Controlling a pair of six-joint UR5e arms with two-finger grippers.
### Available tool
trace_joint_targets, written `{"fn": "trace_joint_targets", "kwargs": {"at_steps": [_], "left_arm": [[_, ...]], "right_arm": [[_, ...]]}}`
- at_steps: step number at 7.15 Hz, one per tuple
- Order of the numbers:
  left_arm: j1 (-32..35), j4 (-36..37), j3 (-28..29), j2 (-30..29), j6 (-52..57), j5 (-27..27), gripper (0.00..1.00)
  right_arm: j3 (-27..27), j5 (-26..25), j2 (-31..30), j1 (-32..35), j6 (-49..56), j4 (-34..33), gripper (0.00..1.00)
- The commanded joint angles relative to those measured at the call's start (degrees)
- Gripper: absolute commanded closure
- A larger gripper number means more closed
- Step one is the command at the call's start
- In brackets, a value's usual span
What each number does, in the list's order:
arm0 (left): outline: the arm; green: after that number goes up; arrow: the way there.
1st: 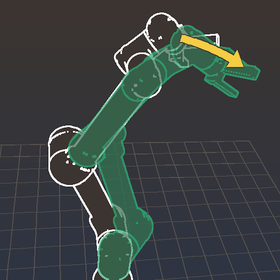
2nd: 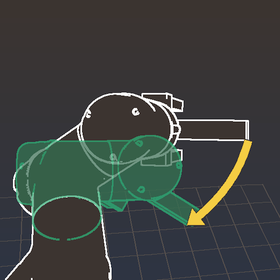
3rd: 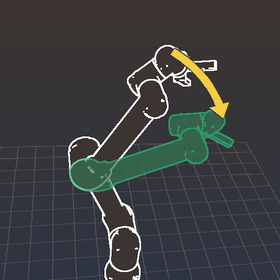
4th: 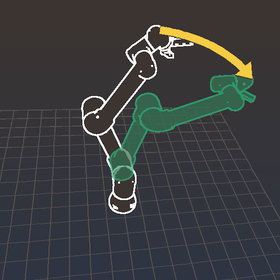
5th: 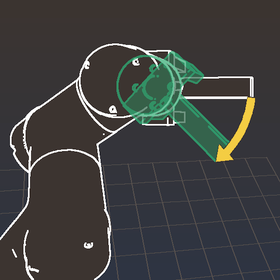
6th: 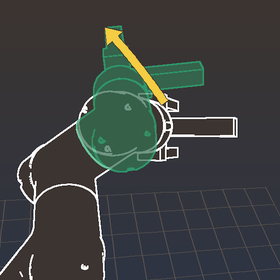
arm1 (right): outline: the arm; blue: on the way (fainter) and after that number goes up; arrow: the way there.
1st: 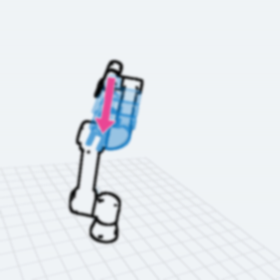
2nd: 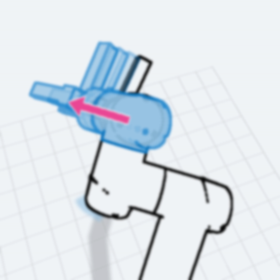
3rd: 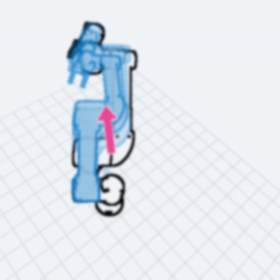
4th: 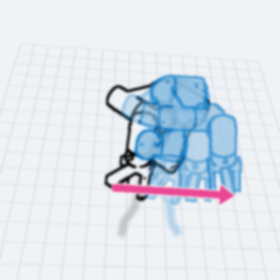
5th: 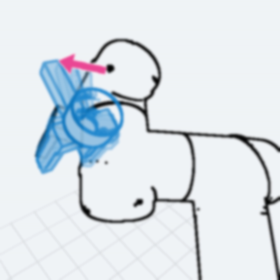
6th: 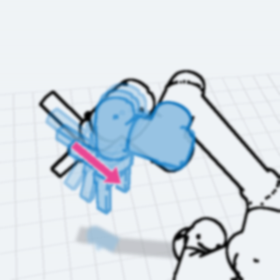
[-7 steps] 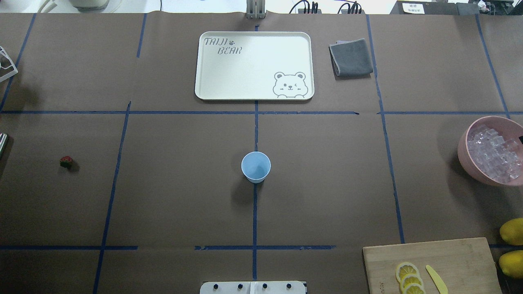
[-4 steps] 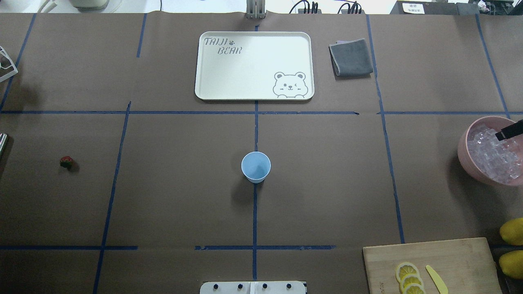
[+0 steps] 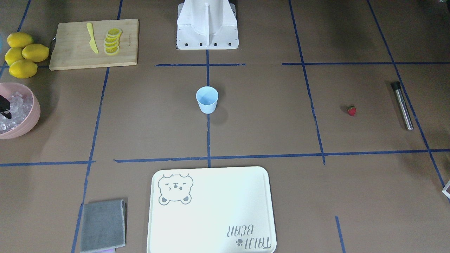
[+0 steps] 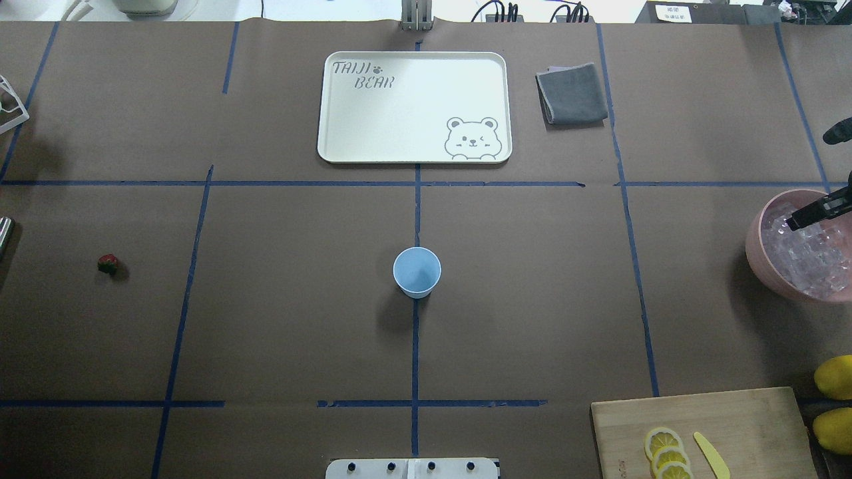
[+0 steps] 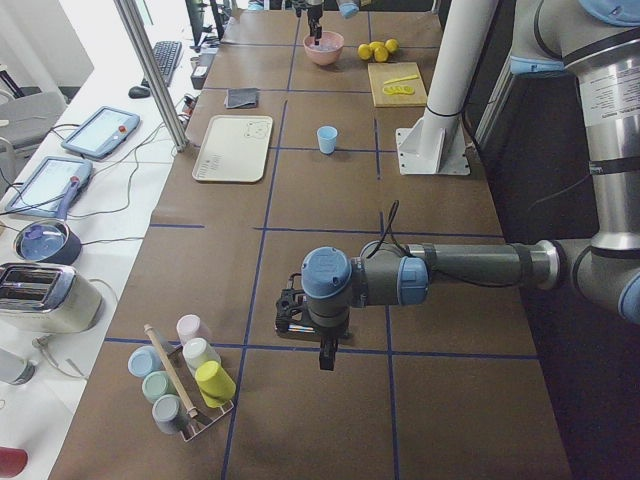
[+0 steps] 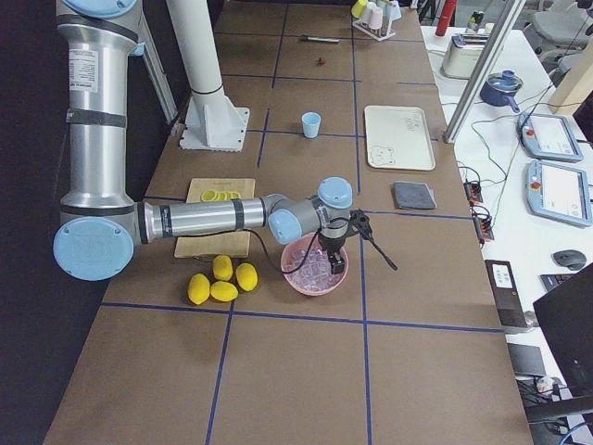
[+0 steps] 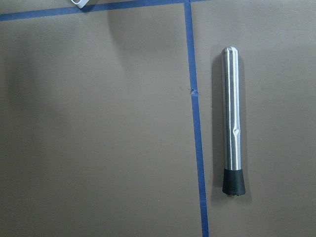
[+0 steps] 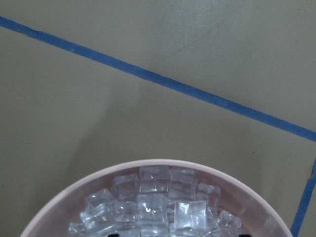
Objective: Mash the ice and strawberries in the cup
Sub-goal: 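Lower the right gripper into the pink bowl and grasp an ice cube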
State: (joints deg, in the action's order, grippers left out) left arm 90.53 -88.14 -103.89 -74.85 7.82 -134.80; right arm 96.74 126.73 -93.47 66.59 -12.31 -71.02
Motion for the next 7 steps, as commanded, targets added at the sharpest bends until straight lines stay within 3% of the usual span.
{"fn": "trace_joint_targets", "kwargs": {"at_steps": [1,5,6,7], "left_arm": [[0.0,-0.01,0.09,-0.03,0.09,-0.02,0.0],[0.0,-0.1,0.0,-0.03,0.0,-0.02,0.0],[0.0,-0.1,0.0,-0.03,0.09,-0.02,0.0],[0.0,-0.19,0.0,-0.03,0.0,-0.02,0.0]], "right_arm": [[-0.68,-0.34,0.04,-0.76,0.1,0.0,0.16],[-1.3,-0.52,-0.05,-1.11,0.27,-0.08,0.23],[-1.3,-0.52,-0.05,-1.11,0.18,-0.08,0.31],[-1.3,-0.52,-0.05,-1.11,0.18,-0.08,0.46]]}}
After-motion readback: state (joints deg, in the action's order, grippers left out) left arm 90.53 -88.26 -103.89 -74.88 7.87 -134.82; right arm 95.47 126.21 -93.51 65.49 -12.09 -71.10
